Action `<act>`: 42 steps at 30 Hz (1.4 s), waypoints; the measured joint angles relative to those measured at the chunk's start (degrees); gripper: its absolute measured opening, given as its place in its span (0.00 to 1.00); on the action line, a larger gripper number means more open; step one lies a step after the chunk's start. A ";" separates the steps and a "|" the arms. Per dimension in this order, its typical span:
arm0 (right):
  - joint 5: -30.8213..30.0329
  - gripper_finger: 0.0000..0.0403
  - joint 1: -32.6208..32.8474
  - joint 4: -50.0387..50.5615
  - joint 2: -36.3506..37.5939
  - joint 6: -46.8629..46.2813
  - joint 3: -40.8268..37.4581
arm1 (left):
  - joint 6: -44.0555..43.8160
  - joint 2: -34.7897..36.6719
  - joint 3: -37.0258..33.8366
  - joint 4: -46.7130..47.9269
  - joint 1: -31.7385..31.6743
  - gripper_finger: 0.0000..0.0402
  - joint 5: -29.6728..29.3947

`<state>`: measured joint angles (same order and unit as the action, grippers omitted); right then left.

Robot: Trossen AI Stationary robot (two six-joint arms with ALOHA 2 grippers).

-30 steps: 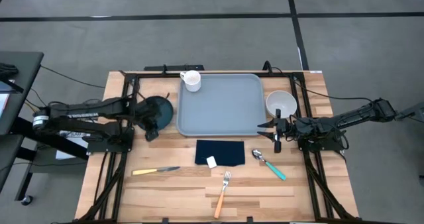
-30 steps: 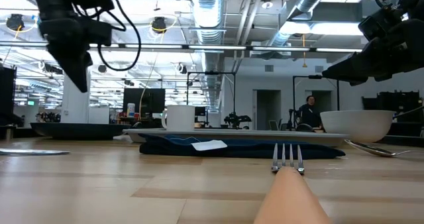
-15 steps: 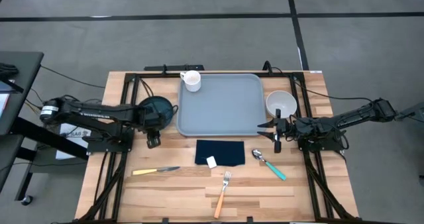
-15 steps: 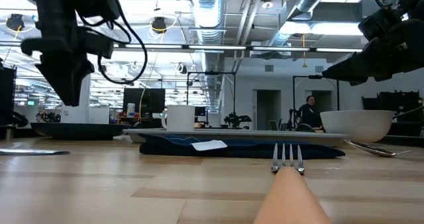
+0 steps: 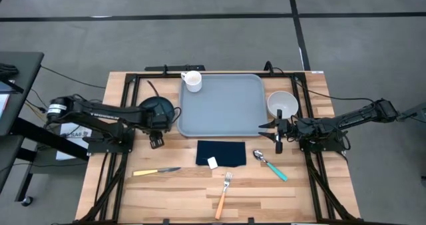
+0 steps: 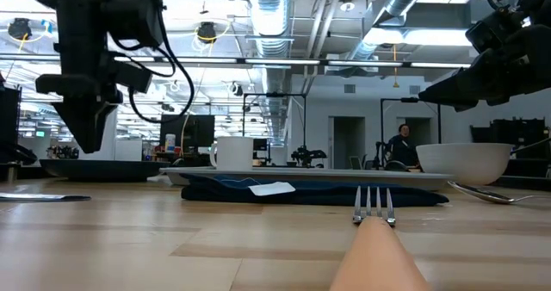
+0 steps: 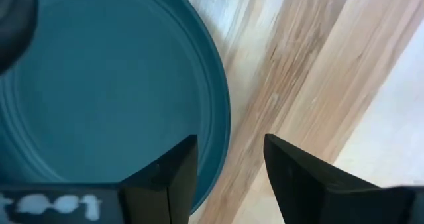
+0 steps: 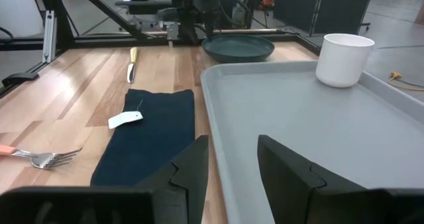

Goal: Set up tray
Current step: Put the dark green plate under the white cup on the gray serving tray

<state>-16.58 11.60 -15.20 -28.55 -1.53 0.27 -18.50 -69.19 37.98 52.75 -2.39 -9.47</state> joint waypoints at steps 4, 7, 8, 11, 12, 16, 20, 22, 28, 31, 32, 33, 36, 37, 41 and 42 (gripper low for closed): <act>0.00 0.30 -0.02 0.00 -0.01 0.01 0.00 | 0.00 -3.09 0.00 0.00 0.00 0.40 0.01; 0.00 0.30 -0.02 0.00 -0.01 0.00 -0.02 | 0.00 -5.52 0.00 0.00 0.00 0.40 0.02; 0.00 0.30 -0.02 0.00 0.01 0.01 0.00 | 0.00 -6.24 0.00 0.00 0.00 0.40 0.02; 0.00 0.30 -0.01 0.00 0.00 0.01 0.00 | 0.02 -8.62 0.00 -0.23 0.00 0.40 0.02; 0.00 0.30 -0.02 0.00 -0.01 0.01 0.00 | 0.02 -9.46 0.02 -0.55 0.00 0.40 0.02; 0.00 0.30 -0.02 0.00 0.00 -0.01 0.00 | -0.22 -12.90 0.02 -2.55 0.00 0.40 0.03; 0.00 0.30 -0.01 0.00 -0.01 0.01 -0.01 | -0.35 -15.69 0.36 -3.23 0.04 0.40 0.14; 0.00 0.30 0.00 0.00 -0.01 0.01 0.00 | -0.17 -16.71 0.47 -3.21 0.04 0.40 0.07; 0.00 0.30 -0.02 0.00 0.00 0.00 0.00 | 0.33 -17.81 1.27 -2.95 0.04 0.40 -0.17; 0.00 0.30 -0.02 0.00 0.00 0.01 0.00 | 0.46 -17.89 2.07 -2.47 0.04 0.40 -0.64; 0.00 0.30 -0.01 0.00 0.00 0.01 -0.01 | 0.46 -17.97 2.35 -2.25 0.04 0.40 -0.87; 0.00 0.30 -0.02 0.00 -0.01 -0.01 -0.02 | 0.47 -18.01 2.46 -2.16 0.04 0.40 -0.93; 0.00 0.30 -0.01 0.00 -0.01 0.01 -0.01 | 0.49 -18.01 2.54 -2.16 0.04 0.40 -0.97; 0.00 0.30 -0.02 0.00 0.00 -0.01 0.00 | 0.50 -18.01 2.54 -2.10 0.04 0.40 -0.99; 0.00 0.30 0.00 0.00 0.01 0.01 -0.02 | 0.50 -18.01 2.56 -2.09 0.04 0.40 -1.25; 0.00 0.30 -0.02 0.00 -0.01 -0.01 -0.01 | 0.50 -18.01 2.56 -2.08 0.04 0.40 -1.31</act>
<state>-16.58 11.57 -15.20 -28.56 -1.53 0.27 -18.00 -87.20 40.53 50.68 -2.35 -10.78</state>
